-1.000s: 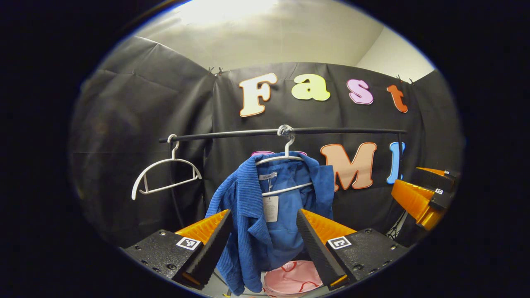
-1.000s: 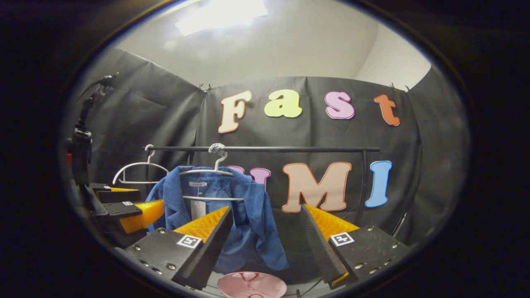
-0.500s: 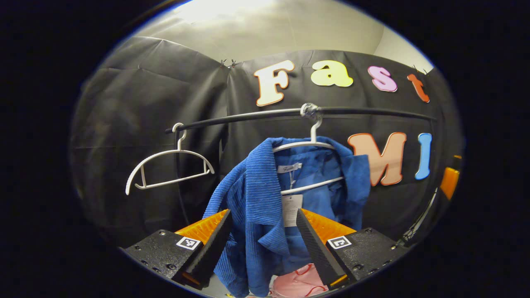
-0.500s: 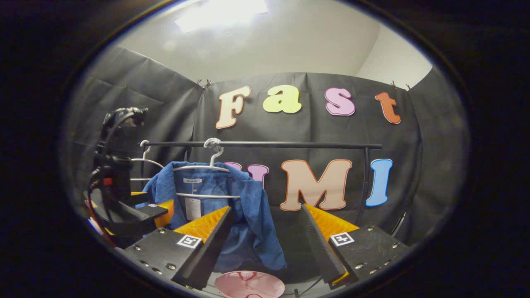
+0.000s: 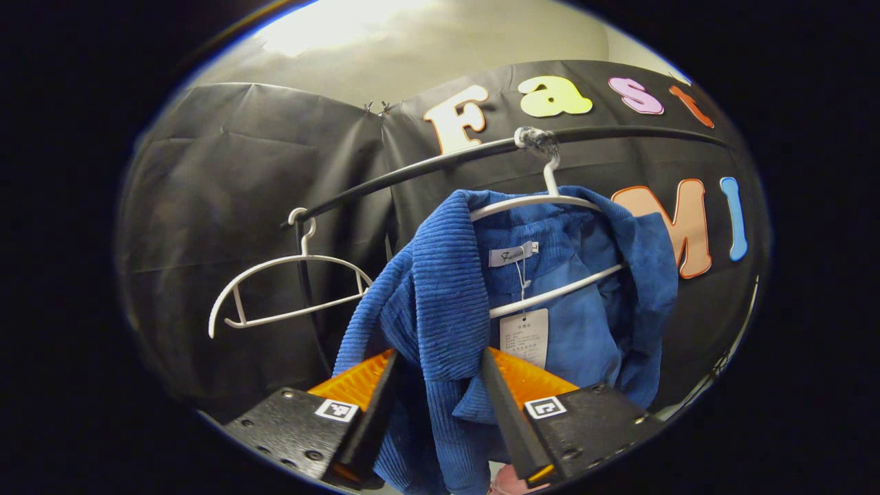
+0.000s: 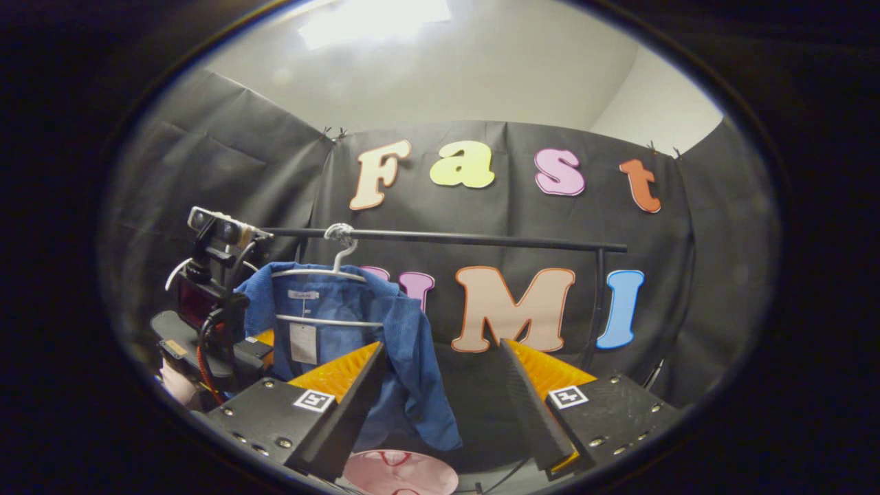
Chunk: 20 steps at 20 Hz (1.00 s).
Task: Grasp the clothes on the hanger with both hands and then place them into the laundry hamper below.
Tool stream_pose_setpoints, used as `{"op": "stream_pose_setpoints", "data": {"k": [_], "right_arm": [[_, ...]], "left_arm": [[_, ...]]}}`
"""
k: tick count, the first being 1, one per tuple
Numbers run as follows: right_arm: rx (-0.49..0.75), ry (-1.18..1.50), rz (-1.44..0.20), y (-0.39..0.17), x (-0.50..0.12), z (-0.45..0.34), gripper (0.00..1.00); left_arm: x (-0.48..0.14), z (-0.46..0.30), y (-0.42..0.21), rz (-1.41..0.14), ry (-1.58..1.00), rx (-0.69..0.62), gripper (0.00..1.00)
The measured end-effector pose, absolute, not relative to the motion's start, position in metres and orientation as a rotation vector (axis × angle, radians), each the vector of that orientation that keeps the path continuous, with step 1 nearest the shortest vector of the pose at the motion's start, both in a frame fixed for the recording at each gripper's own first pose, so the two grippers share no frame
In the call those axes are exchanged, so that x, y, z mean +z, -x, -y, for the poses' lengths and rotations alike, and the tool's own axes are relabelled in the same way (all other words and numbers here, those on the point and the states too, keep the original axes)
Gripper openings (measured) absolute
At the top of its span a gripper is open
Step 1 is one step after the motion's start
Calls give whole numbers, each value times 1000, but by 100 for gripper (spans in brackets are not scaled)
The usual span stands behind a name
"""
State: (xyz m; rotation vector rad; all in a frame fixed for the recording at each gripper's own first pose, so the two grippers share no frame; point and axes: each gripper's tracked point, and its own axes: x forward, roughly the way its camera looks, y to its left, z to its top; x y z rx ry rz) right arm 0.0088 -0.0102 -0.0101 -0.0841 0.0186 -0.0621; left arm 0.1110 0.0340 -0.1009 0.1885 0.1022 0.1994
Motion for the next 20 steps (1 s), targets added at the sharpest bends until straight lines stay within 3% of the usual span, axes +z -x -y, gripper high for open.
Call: {"op": "stream_pose_setpoints", "data": {"k": [7,11,20], "right_arm": [[-3,96,-41,-31,-23,2,96],[44,90,-74,-62,-41,-5,96],[165,6,-148,-142,-91,-44,96]], "left_arm": [[-107,-32,-111,-138,-158,163,10],[-97,-32,-105,-153,-117,115,4],[-61,-48,-80,-164,-102,102,5]]}}
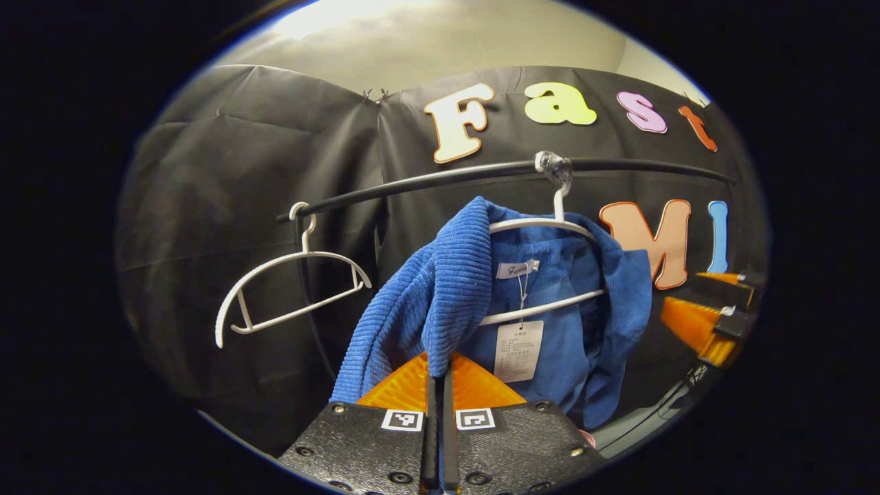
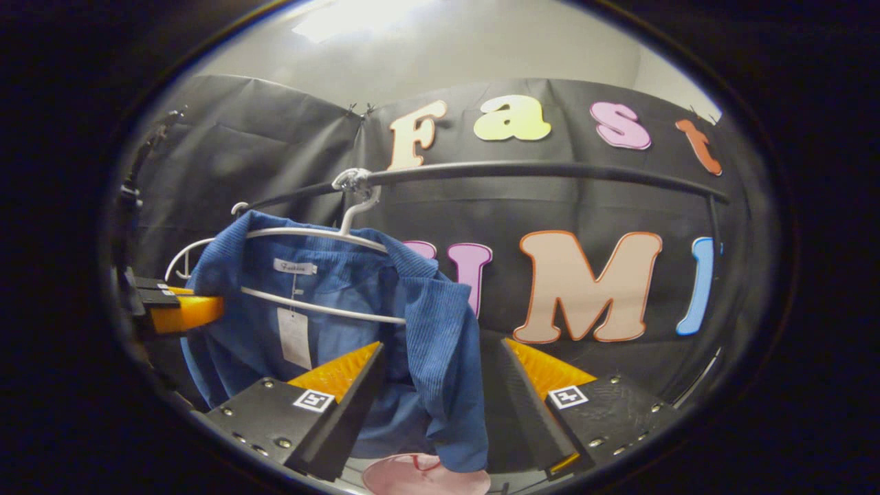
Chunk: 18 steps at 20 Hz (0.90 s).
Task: Grasp the clothes on the hanger with both hands and then place them into the laundry hamper below.
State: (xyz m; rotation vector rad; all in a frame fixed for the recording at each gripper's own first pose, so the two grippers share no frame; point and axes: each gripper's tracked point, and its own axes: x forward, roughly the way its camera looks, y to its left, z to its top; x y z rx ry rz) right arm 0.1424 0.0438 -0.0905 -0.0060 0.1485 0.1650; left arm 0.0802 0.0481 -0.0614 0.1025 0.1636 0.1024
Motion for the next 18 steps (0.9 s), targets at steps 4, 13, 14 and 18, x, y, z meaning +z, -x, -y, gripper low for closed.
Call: {"op": "stream_pose_setpoints", "data": {"k": [4,13,14,18], "right_arm": [[184,-30,-205,-175,-118,-51,84],[214,-56,-291,-191,-149,-70,24],[209,-48,-297,-190,-148,-70,24],[169,-43,-334,-193,-155,-63,2]], "left_arm": [[-48,-54,-72,-152,-121,112,4],[-23,-62,-60,-118,-94,116,3],[-21,-63,-60,-117,-85,115,4],[-12,-75,-59,-104,-96,128,5]]}}
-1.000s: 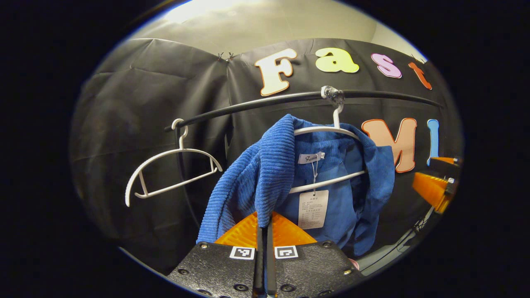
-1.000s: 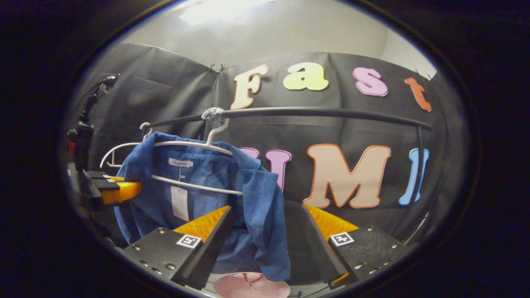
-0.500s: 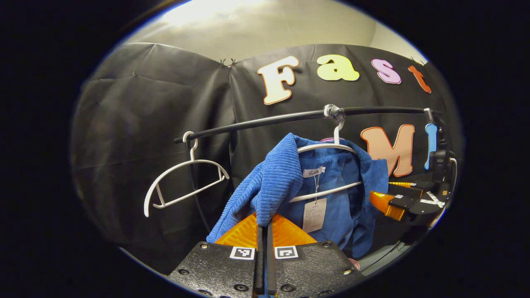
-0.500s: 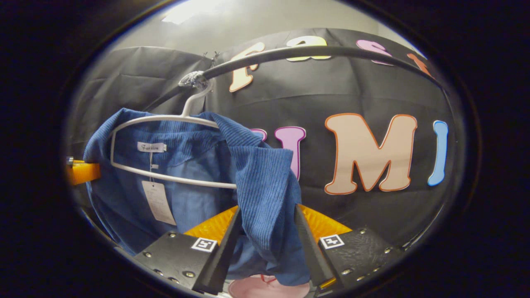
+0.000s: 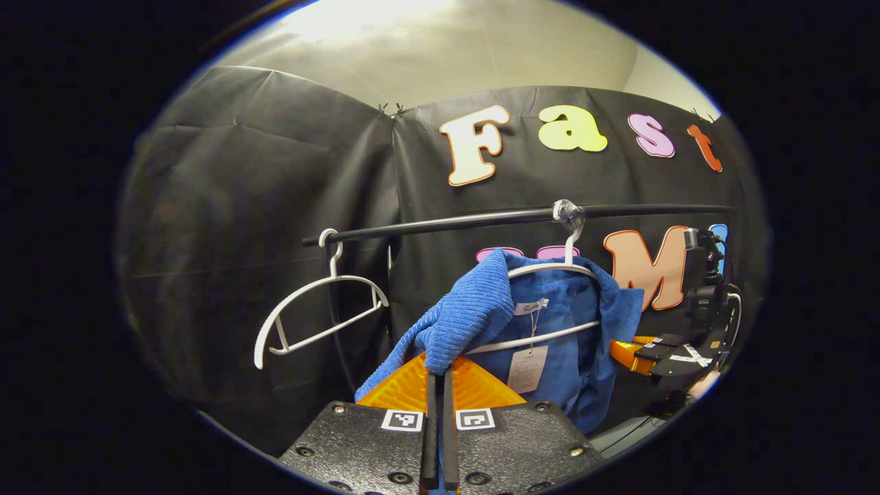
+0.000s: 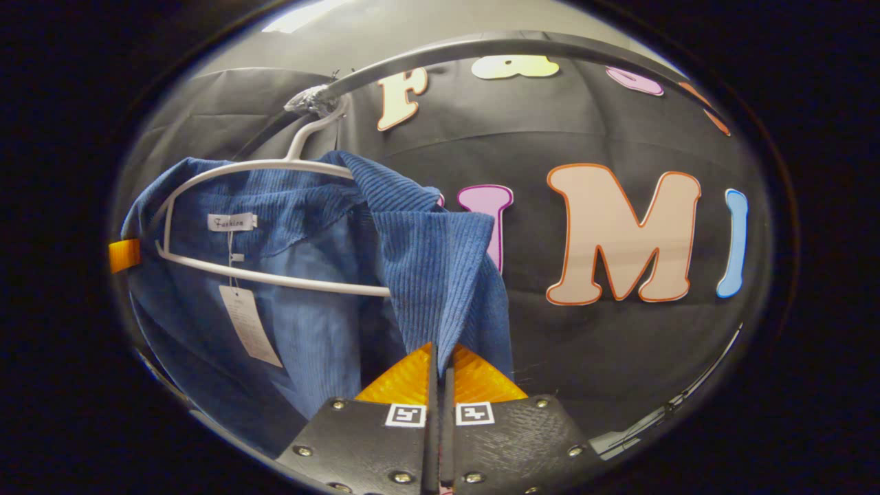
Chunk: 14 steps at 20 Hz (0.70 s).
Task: Grasp the clothes on the hanger with both hands and then place them into the laundry hamper below.
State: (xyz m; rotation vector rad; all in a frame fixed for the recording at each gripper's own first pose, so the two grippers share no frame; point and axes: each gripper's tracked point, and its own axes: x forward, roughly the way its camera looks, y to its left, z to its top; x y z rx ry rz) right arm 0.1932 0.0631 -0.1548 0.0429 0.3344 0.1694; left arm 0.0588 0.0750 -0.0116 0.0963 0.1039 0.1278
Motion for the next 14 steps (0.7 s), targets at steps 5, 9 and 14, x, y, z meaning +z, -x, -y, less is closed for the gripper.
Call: {"op": "stream_pose_setpoints", "data": {"k": [5,9,14], "right_arm": [[69,-89,-294,-205,-138,-30,1],[23,-101,-240,-215,-115,-9,1],[-34,-122,-166,-234,-89,15,1]], "left_arm": [[6,-86,-59,-81,-91,125,3],[18,-91,-61,-70,-88,110,2],[28,-94,-66,-59,-91,96,2]]}}
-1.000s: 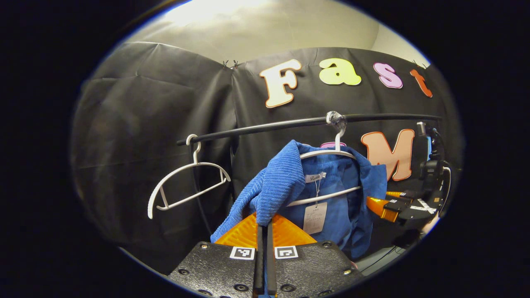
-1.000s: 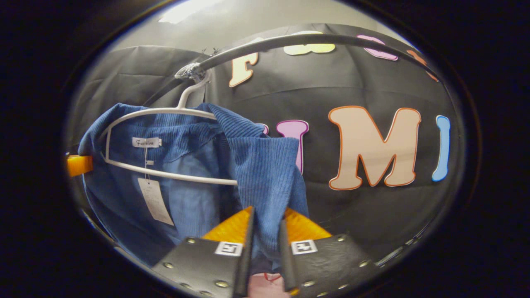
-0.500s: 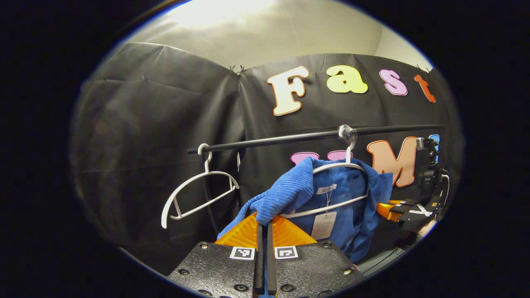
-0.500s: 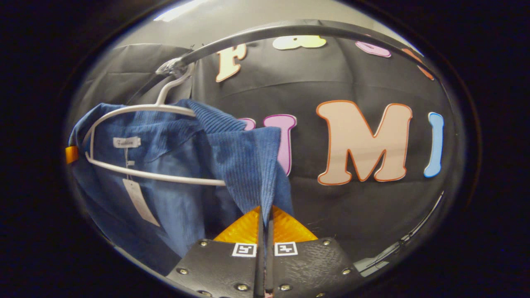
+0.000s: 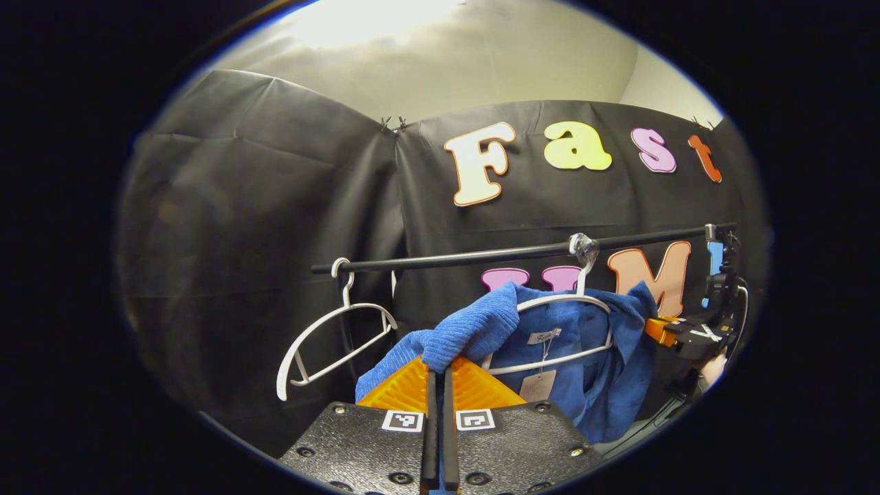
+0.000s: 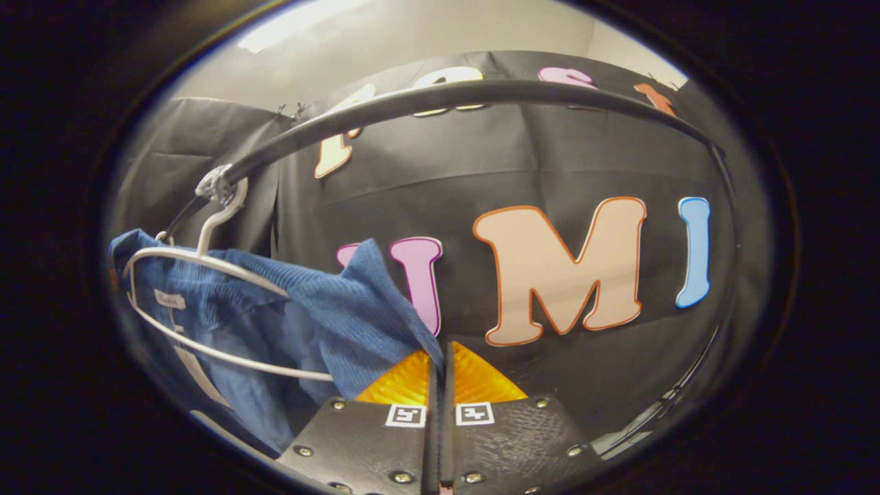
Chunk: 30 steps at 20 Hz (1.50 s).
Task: Grasp the clothes on the hanger with both hands and then place them into the laundry hamper below.
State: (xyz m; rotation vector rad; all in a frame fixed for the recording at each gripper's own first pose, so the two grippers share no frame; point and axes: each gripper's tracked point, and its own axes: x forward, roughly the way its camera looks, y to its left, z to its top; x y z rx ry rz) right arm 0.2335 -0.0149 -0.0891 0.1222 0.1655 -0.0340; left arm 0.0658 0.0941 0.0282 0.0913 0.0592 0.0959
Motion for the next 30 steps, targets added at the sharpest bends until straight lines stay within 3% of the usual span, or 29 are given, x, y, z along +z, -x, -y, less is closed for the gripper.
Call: {"op": "stream_pose_setpoints", "data": {"k": [12,30], "right_arm": [[-106,-113,-60,-283,-74,34,2],[-3,-19,-175,-321,-149,22,2]], "left_arm": [[60,-92,-84,-21,-87,44,2],[40,-94,-105,-60,-8,2,5]]}}
